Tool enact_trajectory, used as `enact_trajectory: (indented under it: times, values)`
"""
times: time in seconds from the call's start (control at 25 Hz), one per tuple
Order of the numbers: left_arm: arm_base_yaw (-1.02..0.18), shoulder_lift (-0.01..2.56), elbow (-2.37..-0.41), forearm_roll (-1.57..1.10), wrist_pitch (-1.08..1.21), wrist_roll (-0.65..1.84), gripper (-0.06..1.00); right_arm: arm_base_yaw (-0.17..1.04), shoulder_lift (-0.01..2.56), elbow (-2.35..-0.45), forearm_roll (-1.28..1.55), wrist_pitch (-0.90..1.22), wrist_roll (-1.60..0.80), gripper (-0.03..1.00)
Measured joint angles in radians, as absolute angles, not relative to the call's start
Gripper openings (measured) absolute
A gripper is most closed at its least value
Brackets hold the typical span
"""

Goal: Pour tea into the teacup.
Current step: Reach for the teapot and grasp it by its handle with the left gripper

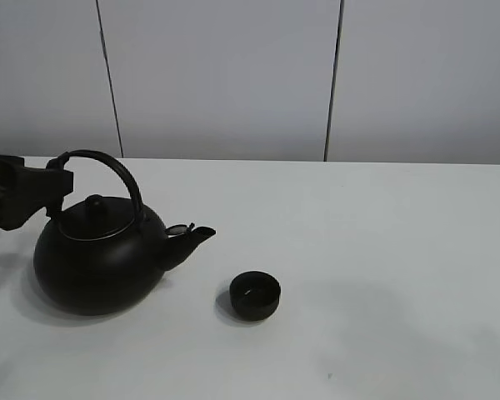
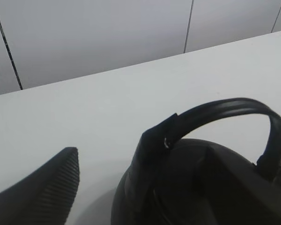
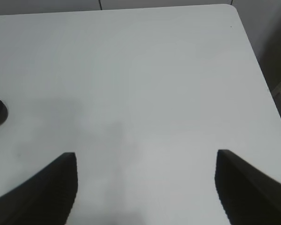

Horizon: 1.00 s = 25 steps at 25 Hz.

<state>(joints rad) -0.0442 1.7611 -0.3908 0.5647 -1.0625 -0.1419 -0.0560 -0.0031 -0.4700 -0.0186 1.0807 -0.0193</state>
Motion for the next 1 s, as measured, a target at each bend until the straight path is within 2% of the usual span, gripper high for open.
enact_trajectory:
  times: [0.84,0.92,1.0]
  values:
    - [-0.052,1.907,-0.458,0.486,-1.143,-0.126,0.53,-0.056,-0.003,-0.47,-0.019,1.081,-0.019,0.56]
    - [-0.052,1.907,-0.461,0.487,-1.144,-0.126,0.51,-0.056,-0.003,-0.47,-0.019,1.081,-0.019,0.56]
    - [-0.056,1.907,-0.461,0.495,-1.145,-0.126,0.43,-0.056,-0.003,-0.47,-0.019,1.081,-0.019,0.56]
